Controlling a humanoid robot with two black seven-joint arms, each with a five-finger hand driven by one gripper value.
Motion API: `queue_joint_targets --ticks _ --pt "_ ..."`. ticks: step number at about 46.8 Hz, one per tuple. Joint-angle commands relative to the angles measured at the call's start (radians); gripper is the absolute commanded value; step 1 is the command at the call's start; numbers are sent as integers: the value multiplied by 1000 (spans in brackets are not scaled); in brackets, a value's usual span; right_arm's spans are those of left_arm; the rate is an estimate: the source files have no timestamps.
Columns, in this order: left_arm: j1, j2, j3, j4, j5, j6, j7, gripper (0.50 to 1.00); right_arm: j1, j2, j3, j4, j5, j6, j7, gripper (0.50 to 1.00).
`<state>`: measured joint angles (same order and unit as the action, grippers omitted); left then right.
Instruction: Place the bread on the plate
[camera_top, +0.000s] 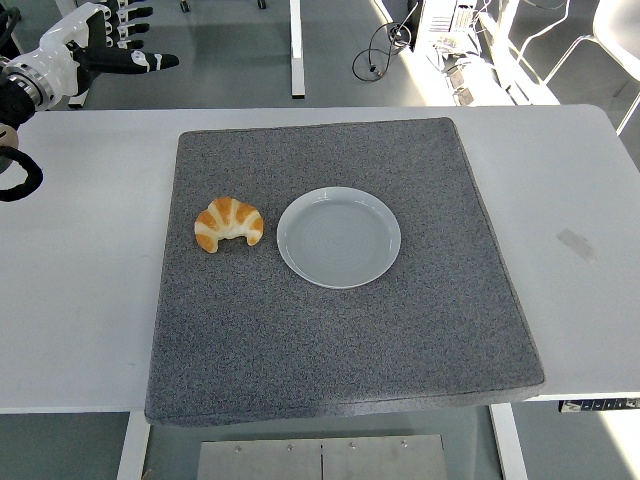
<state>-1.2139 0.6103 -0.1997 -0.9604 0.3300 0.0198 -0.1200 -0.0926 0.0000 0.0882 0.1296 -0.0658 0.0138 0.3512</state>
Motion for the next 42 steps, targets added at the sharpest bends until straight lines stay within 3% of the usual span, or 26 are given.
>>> queue_joint_targets --ticks 1,11,25,42 --pt "-10 9 17 -43 66 0 13 958 -1 0 -1 -1 1 0 0 1000" --pt "-9 17 16 -126 222 2 141 958 1 0 -1 -1 0 0 0 1000" --pt "-1 40 10 -224 389 0 240 958 -1 0 1 -1 1 0 0 1000" --pt "-7 39 60 -285 520 -43 252 958 -1 0 -1 1 0 0 0 1000"
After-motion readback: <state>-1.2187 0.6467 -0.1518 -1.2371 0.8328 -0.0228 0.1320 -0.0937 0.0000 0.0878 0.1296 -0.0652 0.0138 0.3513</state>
